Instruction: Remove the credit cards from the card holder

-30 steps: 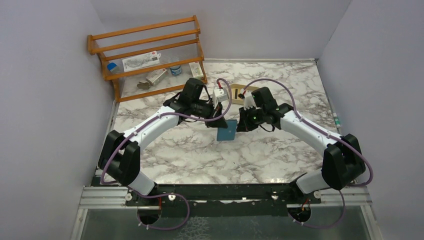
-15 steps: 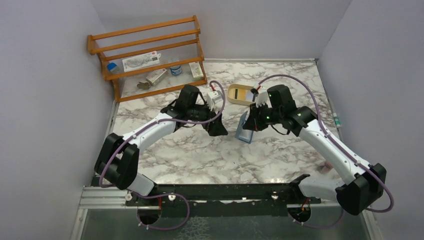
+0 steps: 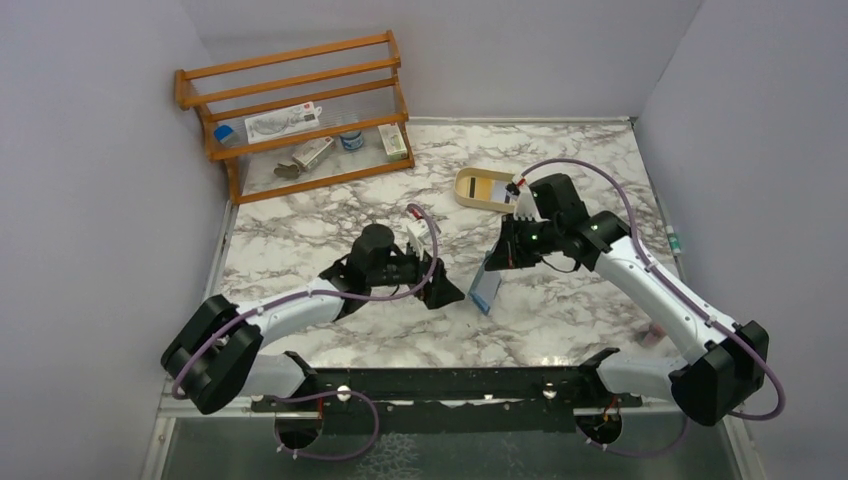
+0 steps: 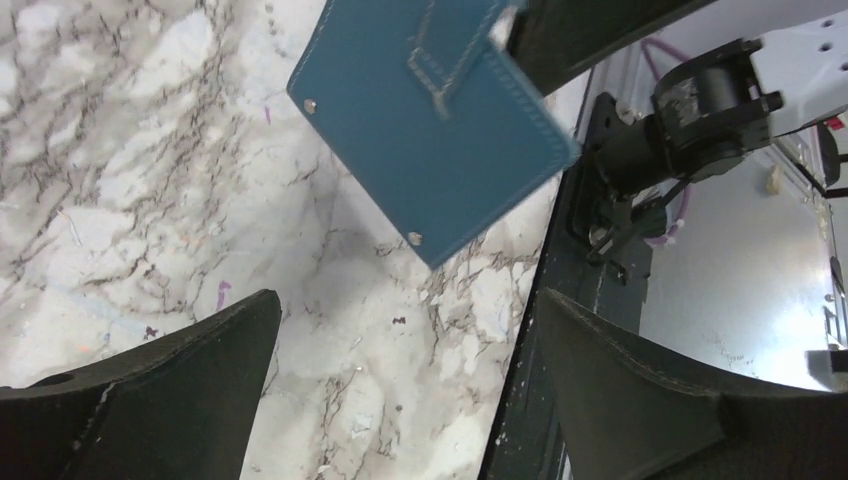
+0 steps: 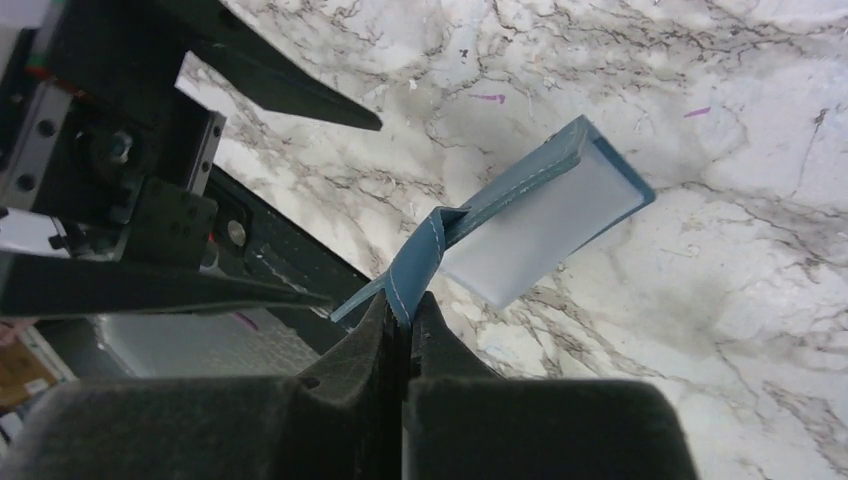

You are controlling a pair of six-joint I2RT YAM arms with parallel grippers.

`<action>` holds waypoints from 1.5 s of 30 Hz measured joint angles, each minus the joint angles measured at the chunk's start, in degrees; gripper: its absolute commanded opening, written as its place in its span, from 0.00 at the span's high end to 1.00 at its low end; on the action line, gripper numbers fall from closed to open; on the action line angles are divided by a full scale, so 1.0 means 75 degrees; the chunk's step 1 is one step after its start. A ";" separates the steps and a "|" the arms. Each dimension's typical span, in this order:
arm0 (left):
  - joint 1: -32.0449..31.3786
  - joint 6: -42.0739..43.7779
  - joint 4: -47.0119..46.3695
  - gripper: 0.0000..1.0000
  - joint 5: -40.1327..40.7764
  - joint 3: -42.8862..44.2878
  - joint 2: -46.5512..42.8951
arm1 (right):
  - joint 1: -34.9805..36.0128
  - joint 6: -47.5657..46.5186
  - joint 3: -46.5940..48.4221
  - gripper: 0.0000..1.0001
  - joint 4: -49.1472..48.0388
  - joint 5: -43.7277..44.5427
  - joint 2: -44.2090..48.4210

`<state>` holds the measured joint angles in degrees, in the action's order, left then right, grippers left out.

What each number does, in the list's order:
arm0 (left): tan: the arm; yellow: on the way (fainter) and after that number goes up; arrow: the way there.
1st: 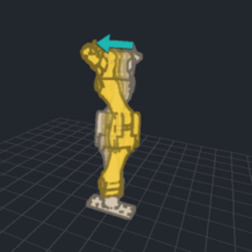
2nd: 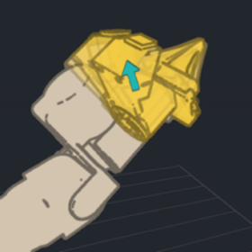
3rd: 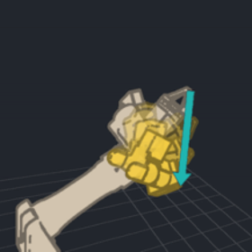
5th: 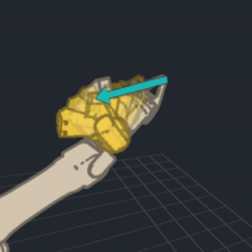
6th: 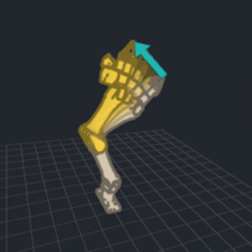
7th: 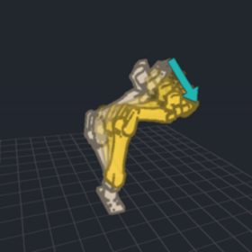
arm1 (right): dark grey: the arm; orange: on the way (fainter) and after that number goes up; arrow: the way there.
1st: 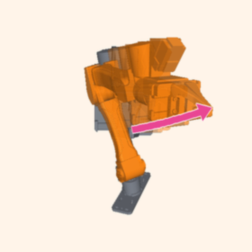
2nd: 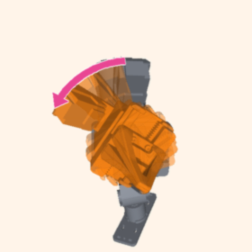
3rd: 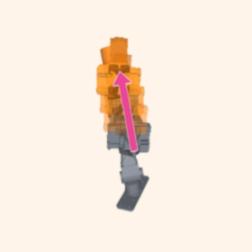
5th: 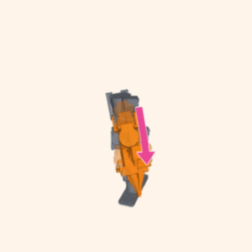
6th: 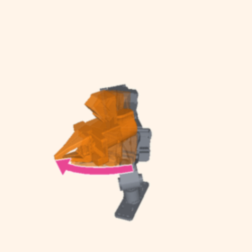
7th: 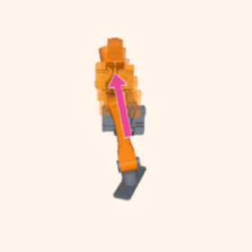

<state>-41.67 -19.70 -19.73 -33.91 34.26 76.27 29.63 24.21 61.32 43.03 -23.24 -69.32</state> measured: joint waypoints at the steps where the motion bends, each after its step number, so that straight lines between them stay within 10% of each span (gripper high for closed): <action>1: -0.0012 -0.0044 -0.0236 0.01 -0.0006 -0.0166 -0.0181 | 0.0000 0.0000 0.0000 0.99 0.0000 0.0000 0.0000; 17: -0.0478 0.0315 -0.1588 0.01 0.0254 -0.0411 -0.0682 | 0.0000 0.1061 0.0256 0.99 -0.0009 -0.0140 -0.0761; 25: -0.1577 0.1058 -0.1413 0.07 0.2422 -0.0274 0.0067 | 0.0000 0.1145 0.0303 1.00 -0.0015 -0.0210 -0.0886; 32: -0.1591 0.1443 -0.1763 0.63 0.3675 -0.0268 0.0382 | 0.0000 0.1142 0.0306 0.99 -0.0015 -0.0268 -0.0886; 34: -0.1591 0.1565 -0.1886 0.96 0.3692 -0.0224 0.0571 | 0.0000 0.1142 0.0306 0.99 -0.0015 -0.0291 -0.0886; 40: -0.1577 0.1804 -0.2203 1.00 0.3366 -0.0169 0.0909 | 0.0000 0.1142 0.0306 0.99 -0.0020 -0.0338 -0.0886; 42: -0.1550 0.1839 -0.2261 1.00 0.3034 -0.0169 0.0921 | 0.0000 0.1139 0.0329 0.86 -0.0026 -0.0344 -0.0886; 45: -0.1422 0.1839 -0.2323 1.00 0.2465 -0.0146 0.0921 | 0.0000 0.1070 0.0443 0.33 0.0009 -0.0312 -0.0886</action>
<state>-52.34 -5.91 -37.15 -15.42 33.17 83.18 29.63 32.23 64.64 43.09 -25.58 -75.96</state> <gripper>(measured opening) 0.015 0.246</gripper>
